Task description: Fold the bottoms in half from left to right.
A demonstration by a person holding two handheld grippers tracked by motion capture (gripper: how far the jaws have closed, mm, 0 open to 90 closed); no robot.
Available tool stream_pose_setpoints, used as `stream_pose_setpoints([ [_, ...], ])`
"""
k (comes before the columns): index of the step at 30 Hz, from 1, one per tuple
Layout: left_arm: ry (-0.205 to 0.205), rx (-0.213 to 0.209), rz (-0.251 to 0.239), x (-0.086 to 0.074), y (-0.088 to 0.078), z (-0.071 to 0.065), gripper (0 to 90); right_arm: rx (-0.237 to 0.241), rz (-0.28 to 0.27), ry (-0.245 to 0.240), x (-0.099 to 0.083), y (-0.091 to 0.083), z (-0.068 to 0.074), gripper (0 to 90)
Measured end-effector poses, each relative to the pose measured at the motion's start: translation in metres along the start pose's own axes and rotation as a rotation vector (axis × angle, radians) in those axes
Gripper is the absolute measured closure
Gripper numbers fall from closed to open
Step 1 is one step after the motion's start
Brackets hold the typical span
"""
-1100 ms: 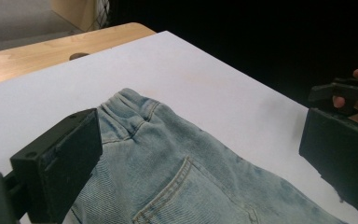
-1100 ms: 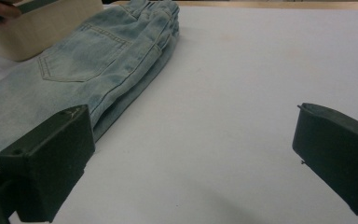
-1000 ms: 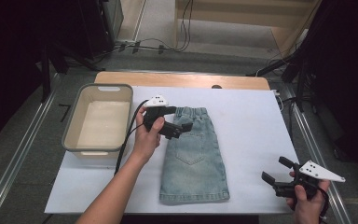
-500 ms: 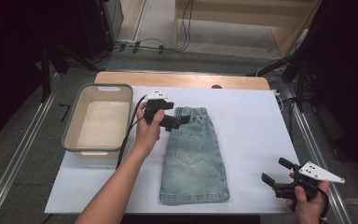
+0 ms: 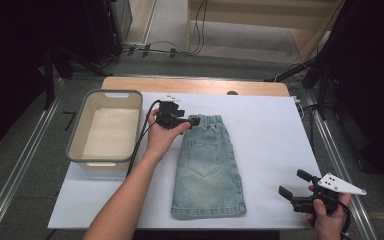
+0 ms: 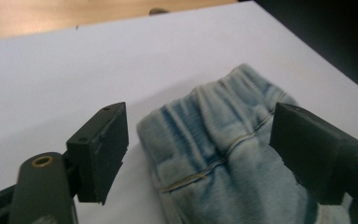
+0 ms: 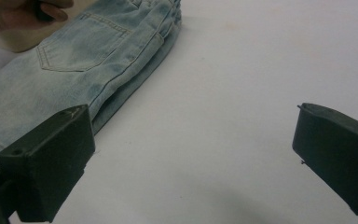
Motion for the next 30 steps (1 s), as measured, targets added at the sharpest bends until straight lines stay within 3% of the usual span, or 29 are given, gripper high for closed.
stream_pose_setpoints([
  [5, -0.052, -0.024, 0.028, -0.01, 0.006, 0.008, 25.6, -0.001, 0.0, 0.004, -0.001, 0.0, -0.001, 0.0],
  [13, -0.09, -0.034, 0.098, -0.03, 0.016, 0.015, 35.5, 0.002, 0.02, 0.005, -0.002, 0.002, 0.004, 0.0],
  [19, -0.119, -0.052, 0.074, -0.038, 0.019, 0.016, 39.1, 0.021, 0.015, -0.006, 0.002, 0.006, 0.016, 0.0],
  [30, -0.102, -0.03, 0.063, -0.04, 0.02, 0.014, 43.3, 0.05, 0.007, -0.032, 0.029, 0.028, 0.039, 0.0],
])
Point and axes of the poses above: each handheld gripper's, and its own axes: y roughly forward along the jaws, x roughly out of its top, z roughly to its left, the point moved 8 cm from there along y, roughly forward along the jaws, and after that the axes turned 11 degrees about -x, right-handed, at the moved point
